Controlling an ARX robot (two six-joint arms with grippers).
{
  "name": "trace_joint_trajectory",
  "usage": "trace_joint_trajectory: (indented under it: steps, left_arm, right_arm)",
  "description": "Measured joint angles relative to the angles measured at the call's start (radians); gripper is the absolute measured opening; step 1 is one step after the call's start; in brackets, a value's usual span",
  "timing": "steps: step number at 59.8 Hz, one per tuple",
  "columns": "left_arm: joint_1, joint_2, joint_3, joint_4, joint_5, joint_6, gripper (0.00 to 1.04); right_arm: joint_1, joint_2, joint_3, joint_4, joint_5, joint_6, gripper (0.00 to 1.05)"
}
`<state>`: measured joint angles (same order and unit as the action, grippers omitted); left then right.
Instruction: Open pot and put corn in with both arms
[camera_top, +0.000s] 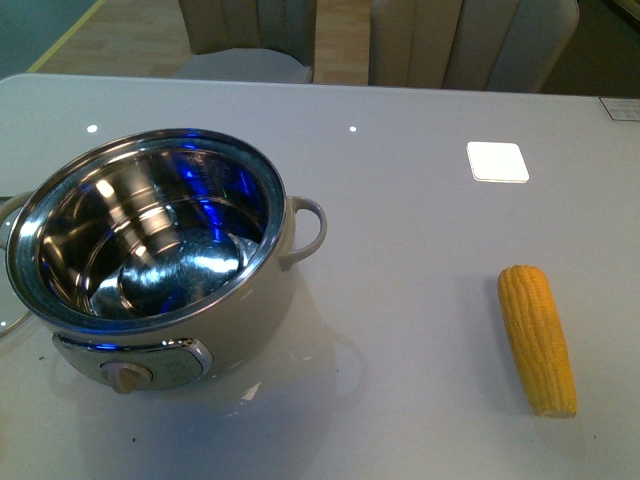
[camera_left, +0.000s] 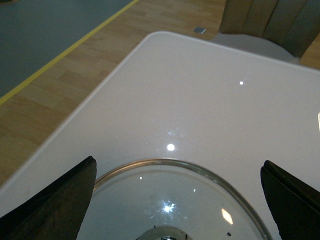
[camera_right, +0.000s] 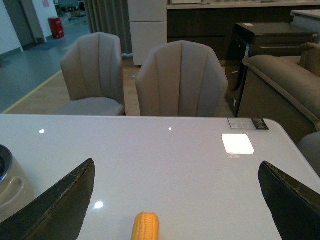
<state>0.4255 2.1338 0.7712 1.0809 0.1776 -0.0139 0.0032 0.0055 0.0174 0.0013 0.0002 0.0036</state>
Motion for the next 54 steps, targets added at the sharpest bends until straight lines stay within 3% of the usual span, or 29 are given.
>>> trace_joint_trajectory:
  steps: [15, 37, 44, 54]
  left_arm:
    - [-0.065, -0.389, -0.141, -0.109, 0.048, -0.060, 0.98]
    - [-0.192, -0.815, -0.335, -0.280, 0.033, -0.123, 0.97]
    - [-0.238, -0.933, -0.440, -0.231, -0.005, -0.043, 0.76]
    - [-0.313, -1.191, -0.580, -0.365, -0.074, -0.006, 0.46]
  right_arm:
    - [0.000, 0.000, 0.000, 0.000, 0.000, 0.000, 0.96]
    - [0.000, 0.000, 0.000, 0.000, 0.000, 0.000, 0.96]
    - [0.000, 0.000, 0.000, 0.000, 0.000, 0.000, 0.96]
    - [0.000, 0.000, 0.000, 0.000, 0.000, 0.000, 0.96]
